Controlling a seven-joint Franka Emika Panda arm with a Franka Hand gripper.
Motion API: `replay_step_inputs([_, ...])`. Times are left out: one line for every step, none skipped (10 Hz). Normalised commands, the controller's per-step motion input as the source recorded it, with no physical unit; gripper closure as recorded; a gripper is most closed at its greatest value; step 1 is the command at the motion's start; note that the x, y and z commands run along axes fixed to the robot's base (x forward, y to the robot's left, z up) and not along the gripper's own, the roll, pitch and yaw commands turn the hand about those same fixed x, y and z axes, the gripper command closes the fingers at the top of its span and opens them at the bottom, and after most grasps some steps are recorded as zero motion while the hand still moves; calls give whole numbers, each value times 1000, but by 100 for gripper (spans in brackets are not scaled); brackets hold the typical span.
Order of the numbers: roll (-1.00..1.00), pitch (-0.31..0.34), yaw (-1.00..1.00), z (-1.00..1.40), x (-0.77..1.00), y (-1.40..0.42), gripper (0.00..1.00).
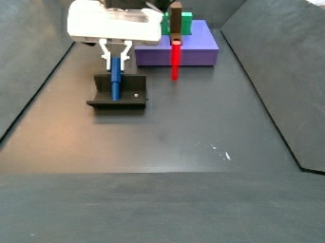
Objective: Pick up the blue object. Move up. Place the blue object on the fixture. Regrasp the blue object. Move to above the board. Insert the blue object.
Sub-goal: Regrasp the blue object, then move to above the board.
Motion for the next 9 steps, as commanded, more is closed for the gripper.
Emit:
replay_step_inputs([0, 0, 0, 0, 0, 0, 100])
replay_step_inputs([0, 0, 0, 0, 0, 0, 100])
replay_step_inputs([0, 0, 0, 0, 0, 0, 100])
replay_step_inputs([0, 0, 0, 0, 0, 0, 100])
replay_step_inputs([0, 0, 0, 0, 0, 0, 100])
replay_step_inputs([0, 0, 0, 0, 0, 0, 100])
replay_step_inputs([0, 0, 0, 0, 0, 0, 100])
replay_step_inputs([0, 0, 0, 1400, 0, 0, 100])
replay_step_inputs([24, 25, -26, 1400, -1, 9, 100])
